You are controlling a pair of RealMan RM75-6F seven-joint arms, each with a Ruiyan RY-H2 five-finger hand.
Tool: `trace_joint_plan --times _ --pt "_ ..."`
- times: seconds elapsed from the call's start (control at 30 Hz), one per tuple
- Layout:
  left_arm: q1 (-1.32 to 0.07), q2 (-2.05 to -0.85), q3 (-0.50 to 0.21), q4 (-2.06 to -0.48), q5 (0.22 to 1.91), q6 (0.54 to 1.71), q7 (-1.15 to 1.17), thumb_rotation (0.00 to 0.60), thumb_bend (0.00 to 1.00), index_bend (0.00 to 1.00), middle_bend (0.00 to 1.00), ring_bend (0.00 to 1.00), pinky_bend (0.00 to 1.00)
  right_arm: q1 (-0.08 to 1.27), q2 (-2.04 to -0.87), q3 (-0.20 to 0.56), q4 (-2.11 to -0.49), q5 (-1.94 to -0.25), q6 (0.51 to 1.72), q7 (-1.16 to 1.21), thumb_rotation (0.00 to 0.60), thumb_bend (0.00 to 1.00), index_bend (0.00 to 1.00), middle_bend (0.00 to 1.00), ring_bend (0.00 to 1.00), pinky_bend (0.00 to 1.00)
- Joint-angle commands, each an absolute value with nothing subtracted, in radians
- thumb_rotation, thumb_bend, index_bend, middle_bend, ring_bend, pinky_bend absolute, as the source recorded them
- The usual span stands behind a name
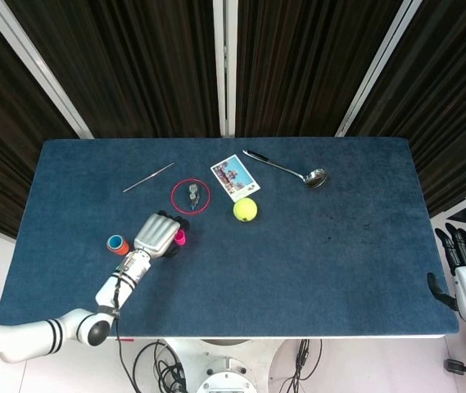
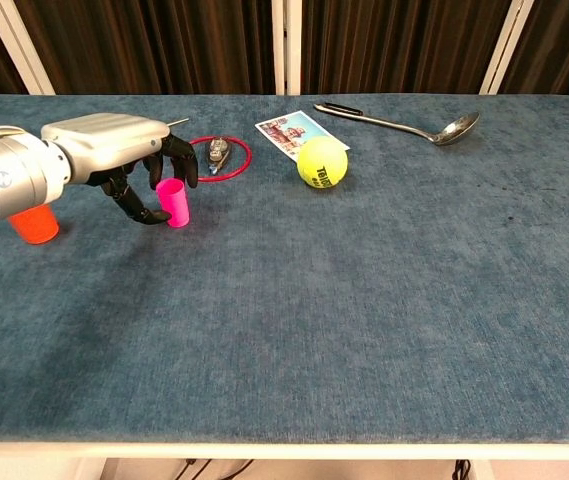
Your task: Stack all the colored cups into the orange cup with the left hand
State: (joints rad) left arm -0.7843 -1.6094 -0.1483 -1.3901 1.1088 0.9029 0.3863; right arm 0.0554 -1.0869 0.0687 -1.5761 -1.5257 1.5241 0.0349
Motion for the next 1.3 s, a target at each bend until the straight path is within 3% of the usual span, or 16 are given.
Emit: trace_joint_plan --times 0.03,0.17,0.53,0.8,0.97,1.3 --pt "-0.782 -1.623 -0.152 -1.374 1.124 0.921 0.37 0.6 0.31 0.43 0.42 0.48 0.37 0.057 -1.087 0.069 -1.576 -1.525 1.522 0.036 0.6 0.35 0.0 0.0 0.0 0.0" --pt "-0.777 -1.647 -0.153 -1.334 1.168 0.951 0.327 0.6 0.34 0.49 0.48 0.54 0.44 0.059 -1.087 0.069 -1.577 -1.527 1.519 0.034 0.6 0.35 0.0 0.0 0.0 0.0" --pt "-0.773 -1.623 -0.157 -1.345 1.182 0.955 0.312 0.6 0.34 0.5 0.48 0.54 0.45 0.061 -1.082 0.072 -1.587 -1.525 1.518 0.026 0.6 0.35 0.0 0.0 0.0 0.0" --pt "-0.725 -1.436 -0.184 -1.556 1.194 1.053 0.365 0.6 0.34 0.5 0.49 0.54 0.45 0.065 -1.076 0.076 -1.601 -1.525 1.518 0.016 0.6 0.35 0.0 0.0 0.0 0.0" --pt "-0.664 -1.29 -0.143 -1.684 1.205 1.112 0.444 0.6 0.34 0.51 0.49 0.55 0.45 0.068 -1.082 0.072 -1.608 -1.532 1.516 0.0 0.6 0.35 0.0 0.0 0.0 0.0" --pt "-0.571 -1.229 -0.057 -1.718 1.217 1.146 0.426 0.6 0.34 0.51 0.5 0.55 0.44 0.078 -1.101 0.061 -1.623 -1.55 1.503 -0.04 0.6 0.35 0.0 0.0 0.0 0.0"
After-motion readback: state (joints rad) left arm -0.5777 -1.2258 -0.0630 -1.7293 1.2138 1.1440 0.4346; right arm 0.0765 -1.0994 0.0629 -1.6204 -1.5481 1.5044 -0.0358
